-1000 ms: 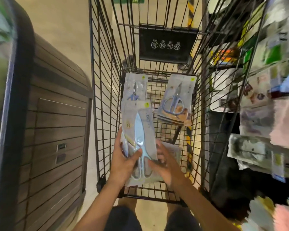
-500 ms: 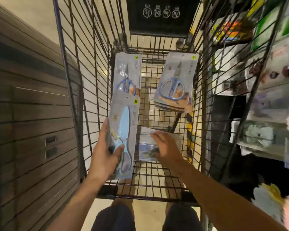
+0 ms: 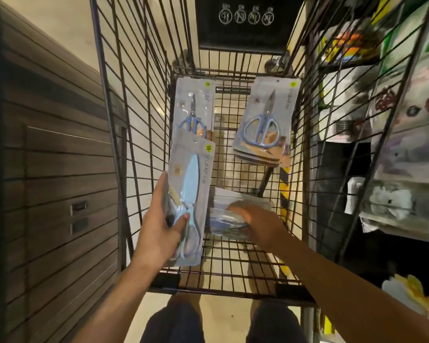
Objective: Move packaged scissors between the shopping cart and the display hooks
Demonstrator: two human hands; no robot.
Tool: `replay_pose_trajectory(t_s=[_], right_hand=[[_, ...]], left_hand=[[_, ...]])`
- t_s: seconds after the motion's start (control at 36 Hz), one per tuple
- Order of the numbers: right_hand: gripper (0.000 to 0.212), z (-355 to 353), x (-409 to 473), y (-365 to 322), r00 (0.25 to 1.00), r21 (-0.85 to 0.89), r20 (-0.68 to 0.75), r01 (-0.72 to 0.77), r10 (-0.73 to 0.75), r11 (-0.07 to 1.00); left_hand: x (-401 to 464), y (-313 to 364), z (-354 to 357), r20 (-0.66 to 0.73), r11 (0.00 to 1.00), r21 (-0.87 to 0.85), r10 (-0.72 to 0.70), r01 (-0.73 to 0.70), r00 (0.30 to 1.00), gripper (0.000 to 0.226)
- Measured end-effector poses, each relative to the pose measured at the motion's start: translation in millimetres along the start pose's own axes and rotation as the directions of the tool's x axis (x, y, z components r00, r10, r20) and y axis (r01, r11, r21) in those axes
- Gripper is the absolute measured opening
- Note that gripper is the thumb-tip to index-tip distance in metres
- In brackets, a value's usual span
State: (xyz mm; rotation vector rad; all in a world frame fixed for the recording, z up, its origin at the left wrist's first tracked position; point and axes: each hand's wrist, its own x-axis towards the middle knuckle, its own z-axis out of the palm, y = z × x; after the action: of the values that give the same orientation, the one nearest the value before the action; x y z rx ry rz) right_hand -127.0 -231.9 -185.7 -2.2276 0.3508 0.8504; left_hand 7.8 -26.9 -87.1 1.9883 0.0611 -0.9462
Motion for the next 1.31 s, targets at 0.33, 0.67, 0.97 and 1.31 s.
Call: replay_pose_trajectory(t_s=[0.33,0.67,0.97,1.31], right_hand=[[0.079,-66.0,-72.5,-52.0,0.948,0.506,-0.271,-0.008,0.168,0.863],[0.071,-116.1,-203.1,-174.1,0.718,0.743,-0.578,0.268,0.387,0.614],[0.072,-72.9,-314.8,-211.7,0.532,0.706,-0.698,0.401,0.479,0.583],[0.073,33.5,-453.1,-218.3,0.258,0.644,-0.752,0.487,0.607,0.59]], left_hand=[[-55.2,104.7,-42.0,0.008,0.979,-0.004,0.205,-0.205,0.979,0.095],[-131.8,175.0,-106.3,0.101,0.881,-0.033,0.472,-0.471,0.876,0.086],[-177.3,188.9,-114.4,0.316,0.831,0.059,0.511,-0.554,0.8,0.096],[-300.8,143.6,-87.9,0.366,0.69,0.12,0.637,-0.714,0.678,0.093]])
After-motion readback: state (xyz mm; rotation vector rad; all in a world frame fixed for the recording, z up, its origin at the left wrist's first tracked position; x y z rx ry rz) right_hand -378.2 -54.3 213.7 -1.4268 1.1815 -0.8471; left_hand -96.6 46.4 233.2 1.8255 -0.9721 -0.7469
